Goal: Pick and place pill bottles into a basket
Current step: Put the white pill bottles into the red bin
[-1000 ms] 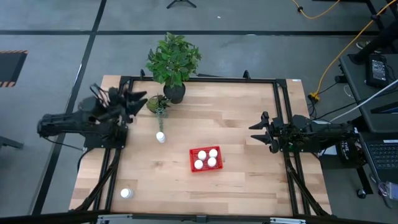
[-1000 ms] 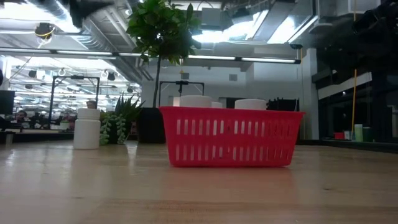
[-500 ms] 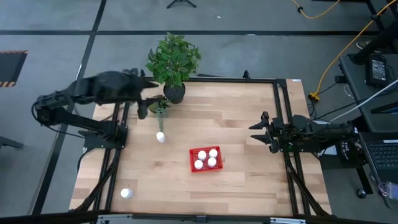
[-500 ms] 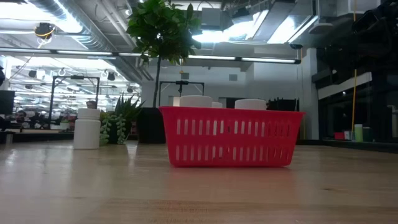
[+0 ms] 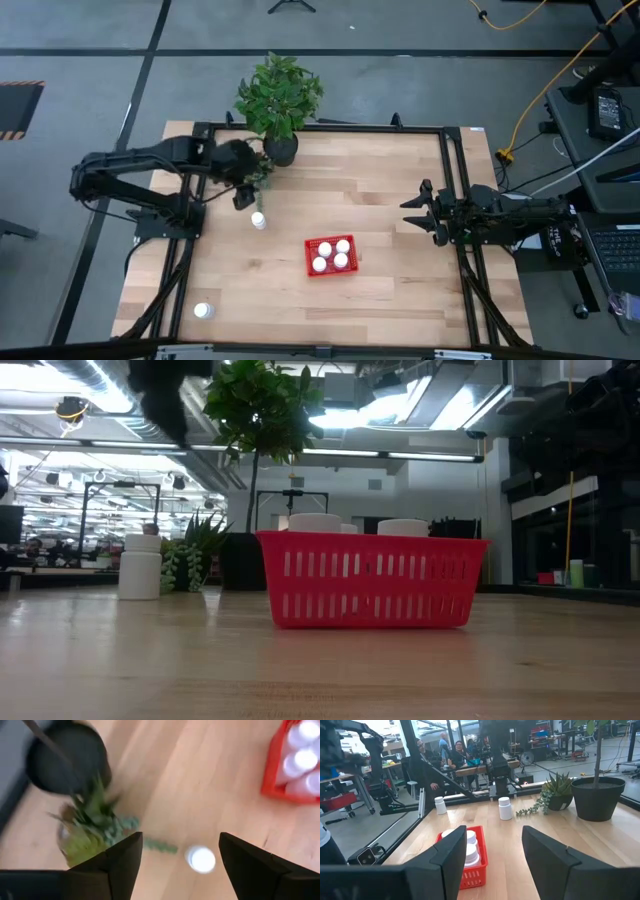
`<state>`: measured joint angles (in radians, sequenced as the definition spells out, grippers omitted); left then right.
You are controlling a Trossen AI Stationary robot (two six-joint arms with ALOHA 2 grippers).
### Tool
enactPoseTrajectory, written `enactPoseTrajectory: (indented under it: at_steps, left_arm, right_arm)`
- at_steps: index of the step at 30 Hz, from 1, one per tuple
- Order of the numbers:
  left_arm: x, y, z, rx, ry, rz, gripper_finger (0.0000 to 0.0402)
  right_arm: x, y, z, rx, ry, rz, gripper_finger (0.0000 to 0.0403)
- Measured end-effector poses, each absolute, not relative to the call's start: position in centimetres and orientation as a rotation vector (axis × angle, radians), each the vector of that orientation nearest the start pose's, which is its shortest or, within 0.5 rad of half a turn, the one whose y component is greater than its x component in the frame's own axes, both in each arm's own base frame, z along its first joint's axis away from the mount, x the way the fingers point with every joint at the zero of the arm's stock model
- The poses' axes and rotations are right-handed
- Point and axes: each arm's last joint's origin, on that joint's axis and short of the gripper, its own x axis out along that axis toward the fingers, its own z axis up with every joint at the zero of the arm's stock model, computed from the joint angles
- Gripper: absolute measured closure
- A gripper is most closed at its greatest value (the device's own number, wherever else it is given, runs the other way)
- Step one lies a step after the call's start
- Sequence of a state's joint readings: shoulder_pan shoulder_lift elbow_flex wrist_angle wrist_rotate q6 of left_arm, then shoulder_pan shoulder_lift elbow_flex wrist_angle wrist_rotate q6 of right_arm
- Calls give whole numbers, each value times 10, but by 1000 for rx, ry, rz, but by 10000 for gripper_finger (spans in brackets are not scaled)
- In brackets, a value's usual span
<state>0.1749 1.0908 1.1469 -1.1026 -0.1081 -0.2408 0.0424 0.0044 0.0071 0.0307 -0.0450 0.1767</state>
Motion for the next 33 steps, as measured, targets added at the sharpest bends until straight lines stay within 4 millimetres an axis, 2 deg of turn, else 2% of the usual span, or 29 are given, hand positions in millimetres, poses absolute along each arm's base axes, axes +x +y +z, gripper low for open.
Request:
enactPoseTrajectory:
  at_steps: [6,16,25,33]
  left_arm:
    - [181,31,293,-287,1134,373,114]
    - [179,19,251,-354,1233,294,62]
    - [184,5,220,-336,1185,211,52]
    - [187,6,195,-364,1122,218,51]
  right_arm:
    - [97,5,169,177,-26,90,209]
    - [97,5,169,177,-26,90,209]
    - [97,5,169,177,-26,91,209]
    - [97,5,169,177,-27,90,209]
